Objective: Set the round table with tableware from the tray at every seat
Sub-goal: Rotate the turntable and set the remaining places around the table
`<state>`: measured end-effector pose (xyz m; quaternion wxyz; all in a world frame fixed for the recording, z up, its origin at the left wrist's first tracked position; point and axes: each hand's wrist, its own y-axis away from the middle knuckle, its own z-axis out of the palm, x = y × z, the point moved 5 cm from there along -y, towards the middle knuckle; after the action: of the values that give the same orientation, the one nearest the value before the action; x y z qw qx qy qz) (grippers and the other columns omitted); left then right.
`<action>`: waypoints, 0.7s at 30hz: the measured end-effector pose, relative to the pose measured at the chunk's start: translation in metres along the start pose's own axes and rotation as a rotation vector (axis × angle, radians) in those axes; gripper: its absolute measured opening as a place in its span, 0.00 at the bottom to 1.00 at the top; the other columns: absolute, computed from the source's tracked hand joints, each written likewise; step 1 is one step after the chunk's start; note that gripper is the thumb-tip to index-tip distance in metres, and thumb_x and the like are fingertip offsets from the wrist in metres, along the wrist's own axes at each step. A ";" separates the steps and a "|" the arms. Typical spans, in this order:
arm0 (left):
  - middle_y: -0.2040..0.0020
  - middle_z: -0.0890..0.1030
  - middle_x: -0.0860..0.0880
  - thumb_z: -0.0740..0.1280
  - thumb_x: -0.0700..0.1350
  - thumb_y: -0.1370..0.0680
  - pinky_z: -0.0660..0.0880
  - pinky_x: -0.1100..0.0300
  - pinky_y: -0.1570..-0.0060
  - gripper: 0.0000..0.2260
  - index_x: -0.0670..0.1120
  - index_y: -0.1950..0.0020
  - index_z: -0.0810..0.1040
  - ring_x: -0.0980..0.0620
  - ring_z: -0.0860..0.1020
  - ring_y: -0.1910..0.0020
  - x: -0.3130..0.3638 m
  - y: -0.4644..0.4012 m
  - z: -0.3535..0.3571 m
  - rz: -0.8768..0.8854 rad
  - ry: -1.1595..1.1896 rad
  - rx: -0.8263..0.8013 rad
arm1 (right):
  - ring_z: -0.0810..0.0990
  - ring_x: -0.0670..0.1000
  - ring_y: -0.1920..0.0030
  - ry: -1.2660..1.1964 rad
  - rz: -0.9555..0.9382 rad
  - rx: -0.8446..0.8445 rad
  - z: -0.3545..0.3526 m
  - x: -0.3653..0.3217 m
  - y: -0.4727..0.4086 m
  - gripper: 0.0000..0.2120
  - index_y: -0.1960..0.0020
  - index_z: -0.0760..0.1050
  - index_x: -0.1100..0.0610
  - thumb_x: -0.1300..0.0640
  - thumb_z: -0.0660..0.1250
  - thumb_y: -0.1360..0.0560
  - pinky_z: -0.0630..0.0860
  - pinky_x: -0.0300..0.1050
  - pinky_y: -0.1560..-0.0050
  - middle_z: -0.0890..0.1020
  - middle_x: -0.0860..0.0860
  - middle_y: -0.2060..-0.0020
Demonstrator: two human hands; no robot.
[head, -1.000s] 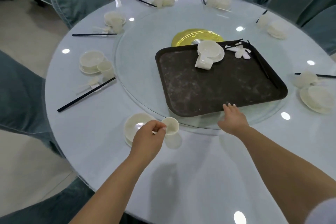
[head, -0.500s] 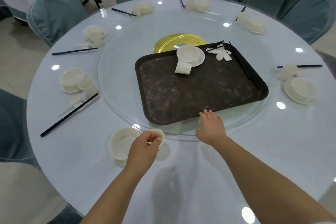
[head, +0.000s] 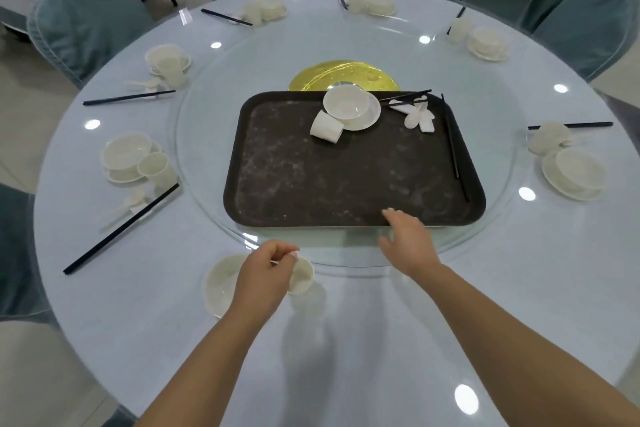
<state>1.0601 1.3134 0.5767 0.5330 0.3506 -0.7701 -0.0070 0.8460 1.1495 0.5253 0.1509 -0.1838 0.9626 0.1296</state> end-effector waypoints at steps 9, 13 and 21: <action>0.47 0.78 0.55 0.63 0.48 0.19 0.76 0.58 0.45 0.07 0.52 0.43 0.78 0.54 0.77 0.48 0.017 -0.044 0.002 0.034 -0.177 -0.004 | 0.61 0.54 0.24 0.091 0.190 0.007 -0.010 0.058 -0.007 0.26 0.26 0.65 0.56 0.45 0.59 0.19 0.59 0.55 0.25 0.68 0.53 0.26; 0.45 0.75 0.57 0.63 0.50 0.19 0.77 0.55 0.43 0.09 0.54 0.39 0.76 0.55 0.74 0.47 0.022 -0.066 0.010 0.057 -0.271 -0.043 | 0.59 0.53 0.23 0.136 0.175 -0.078 -0.007 0.058 -0.004 0.28 0.24 0.63 0.54 0.40 0.53 0.19 0.58 0.54 0.25 0.65 0.51 0.25; 0.23 0.64 0.48 0.62 0.54 0.20 0.57 0.49 0.25 0.26 0.47 0.24 0.63 0.48 0.58 0.23 0.029 -0.118 0.044 0.211 -0.673 -0.164 | 0.44 0.46 0.21 0.166 0.036 -0.192 0.028 0.032 0.019 0.32 0.20 0.51 0.52 0.36 0.43 0.19 0.41 0.48 0.24 0.50 0.47 0.21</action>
<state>1.0807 1.1930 0.5356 0.2738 0.2032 -0.9312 -0.1288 0.8167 1.1652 0.4923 0.0499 -0.1900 0.9581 0.2084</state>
